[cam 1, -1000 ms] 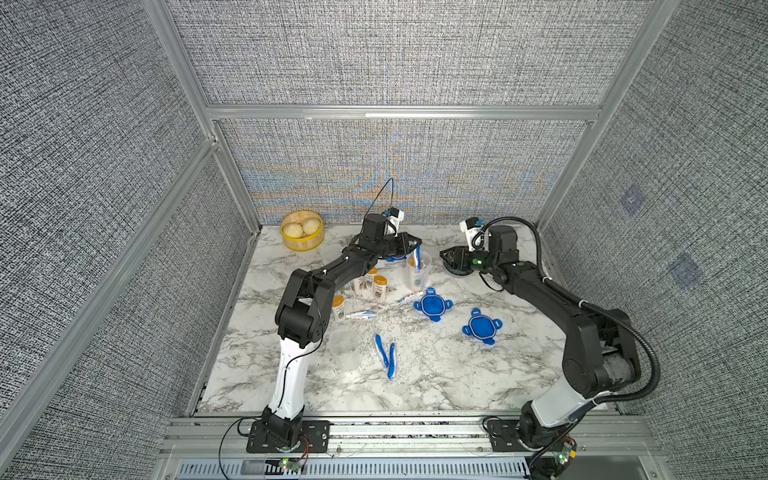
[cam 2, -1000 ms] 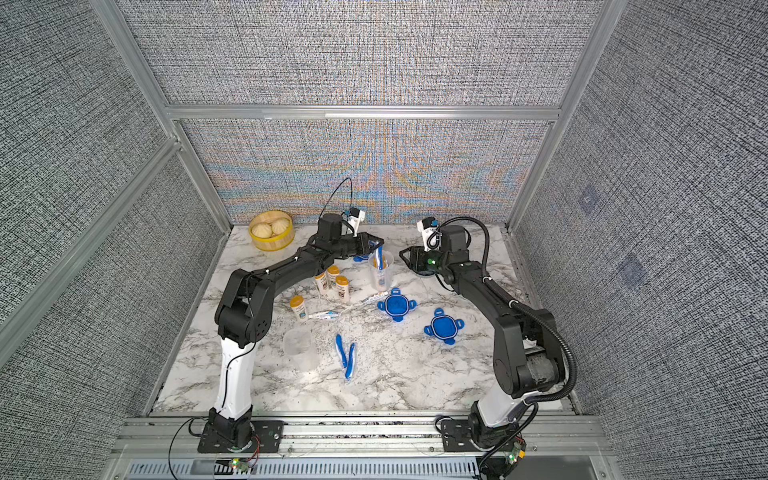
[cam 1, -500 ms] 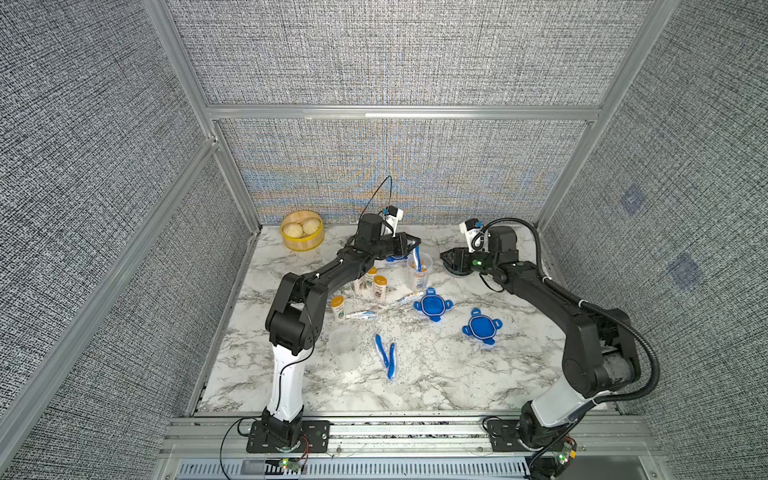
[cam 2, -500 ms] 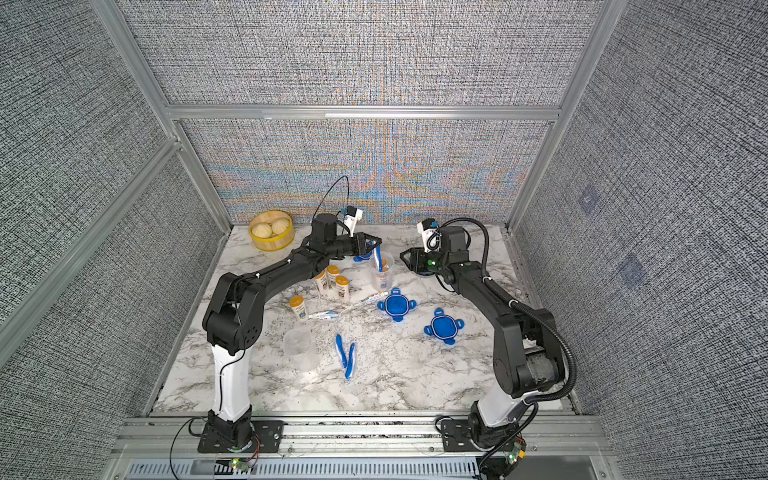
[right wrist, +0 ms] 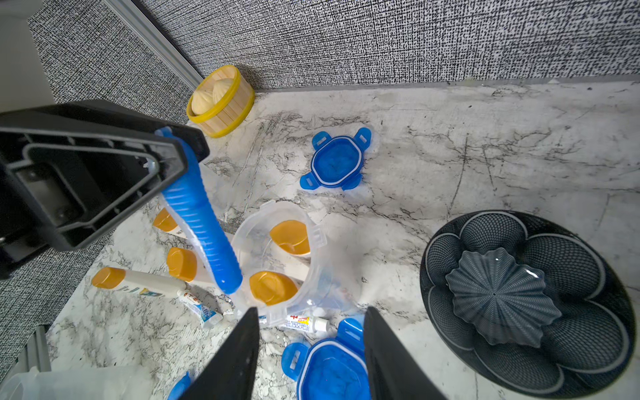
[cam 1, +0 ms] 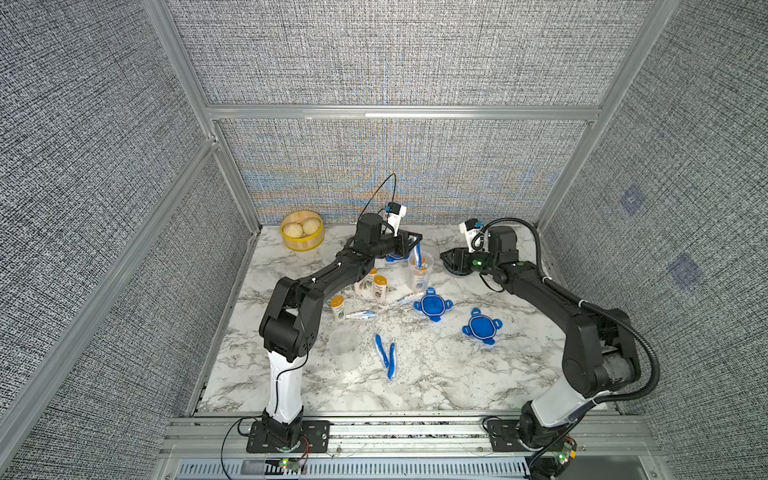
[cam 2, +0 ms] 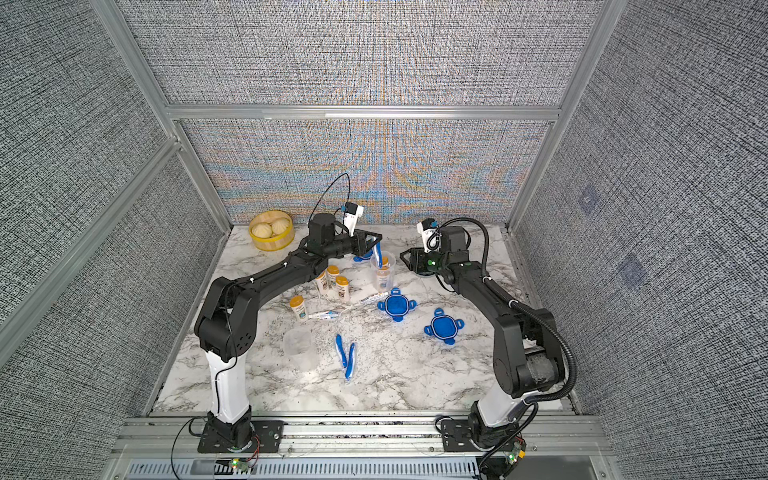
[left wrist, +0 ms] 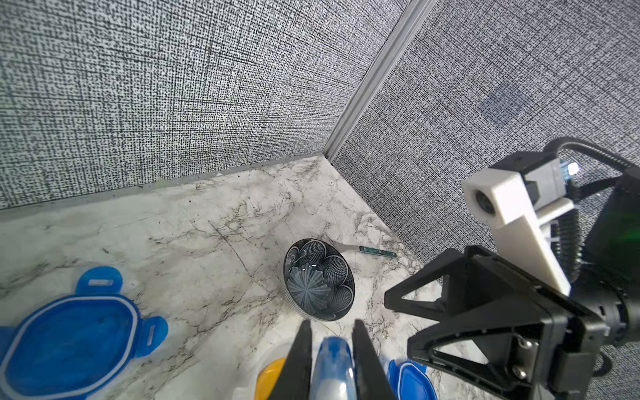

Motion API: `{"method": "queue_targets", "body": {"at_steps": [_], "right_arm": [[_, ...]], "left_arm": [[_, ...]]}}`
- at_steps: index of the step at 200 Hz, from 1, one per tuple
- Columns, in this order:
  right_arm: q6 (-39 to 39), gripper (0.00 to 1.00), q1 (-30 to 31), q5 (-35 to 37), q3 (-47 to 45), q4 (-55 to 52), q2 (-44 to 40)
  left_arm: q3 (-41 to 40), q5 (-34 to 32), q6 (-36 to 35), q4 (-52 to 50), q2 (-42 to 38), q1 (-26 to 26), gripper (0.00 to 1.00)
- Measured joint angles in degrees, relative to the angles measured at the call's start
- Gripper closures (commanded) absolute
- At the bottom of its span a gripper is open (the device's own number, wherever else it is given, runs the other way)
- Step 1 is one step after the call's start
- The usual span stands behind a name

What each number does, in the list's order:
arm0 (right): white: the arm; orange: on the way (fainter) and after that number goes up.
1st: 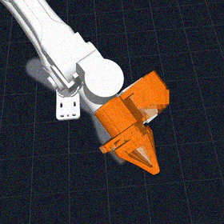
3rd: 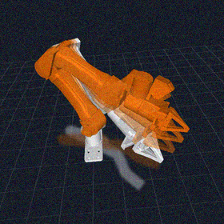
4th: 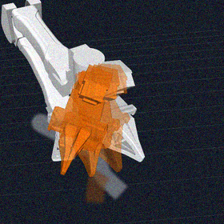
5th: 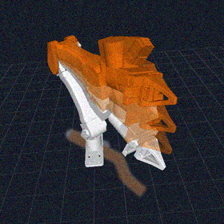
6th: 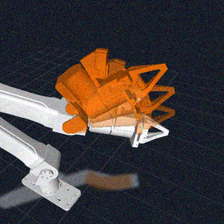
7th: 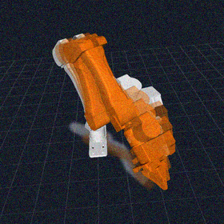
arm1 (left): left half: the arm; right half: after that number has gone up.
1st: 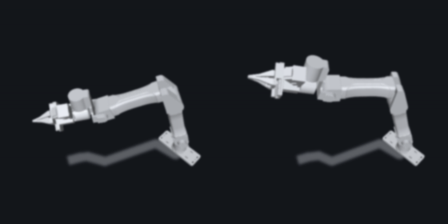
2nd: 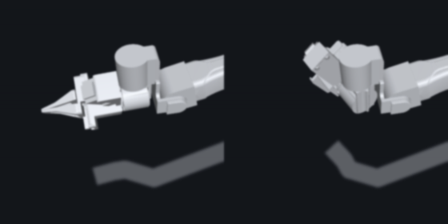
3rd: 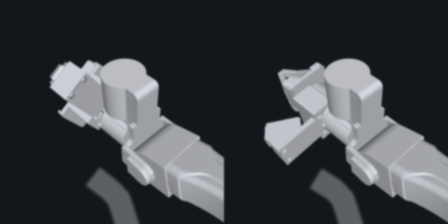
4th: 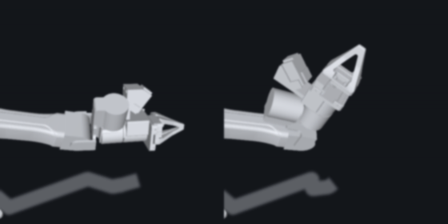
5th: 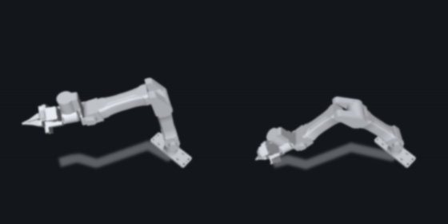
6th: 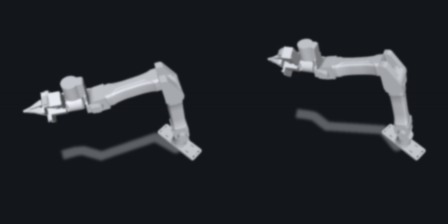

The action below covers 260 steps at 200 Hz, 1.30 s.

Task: Pack away toiletry kits
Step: Adjust the toiletry item in the container.

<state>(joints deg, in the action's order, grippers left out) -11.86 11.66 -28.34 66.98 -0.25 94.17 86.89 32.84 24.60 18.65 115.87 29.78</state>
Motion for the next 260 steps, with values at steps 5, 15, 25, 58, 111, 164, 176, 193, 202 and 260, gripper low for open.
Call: {"method": "queue_targets", "body": {"at_steps": [5, 15, 25, 58, 111, 164, 176, 193, 202, 260], "right_arm": [[0.0, 0.49, 0.0, 0.0, 0.0, 0.0, 0.0], [0.0, 0.49, 0.0, 0.0, 0.0, 0.0, 0.0], [0.0, 0.49, 0.0, 0.0, 0.0, 0.0, 0.0], [0.4, 0.49, 0.0, -0.2, 0.0, 0.0, 0.0], [1.2, 0.49, 0.0, -0.5, 0.0, -0.1, 0.0], [2.0, 0.49, 0.0, -1.2, -0.2, -0.3, -0.2], [2.1, 0.49, 0.0, -1.6, -0.4, -0.3, -0.3], [2.1, 0.49, 0.0, -2.0, -0.7, -0.3, -0.4], [2.2, 0.49, 0.0, -2.1, -0.9, -0.3, -0.5], [2.0, 0.45, -0.6, -2.3, -2.6, -0.4, -2.6]], "left_arm": [[-0.1, -0.4, -0.5, 0.1, 0.0, 0.1, 0.93], [-0.5, -1.6, -1.3, 0.1, -0.1, 0.2, 0.93], [-1.0, -2.2, -2.4, 0.1, -0.3, 0.5, 0.93], [-3.7, -5.9, -6.2, 3.1, -1.3, 1.3, 0.93], [-8.2, -8.8, -8.6, 11.5, -3.5, 1.4, 0.94], [-10.4, -8.6, -10.7, 15.2, -3.5, 1.9, 0.95], [-10.6, -8.3, -11.1, 15.5, -3.4, 1.9, 0.92], [-10.7, -8.2, -11.3, 15.5, -3.2, 2.0, 0.85], [-10.7, -8.2, -11.5, 15.4, -3.2, 2.0, 0.8], [-10.7, -8.3, -12.7, 14.2, -3.3, 2.3, 0.55]]}}
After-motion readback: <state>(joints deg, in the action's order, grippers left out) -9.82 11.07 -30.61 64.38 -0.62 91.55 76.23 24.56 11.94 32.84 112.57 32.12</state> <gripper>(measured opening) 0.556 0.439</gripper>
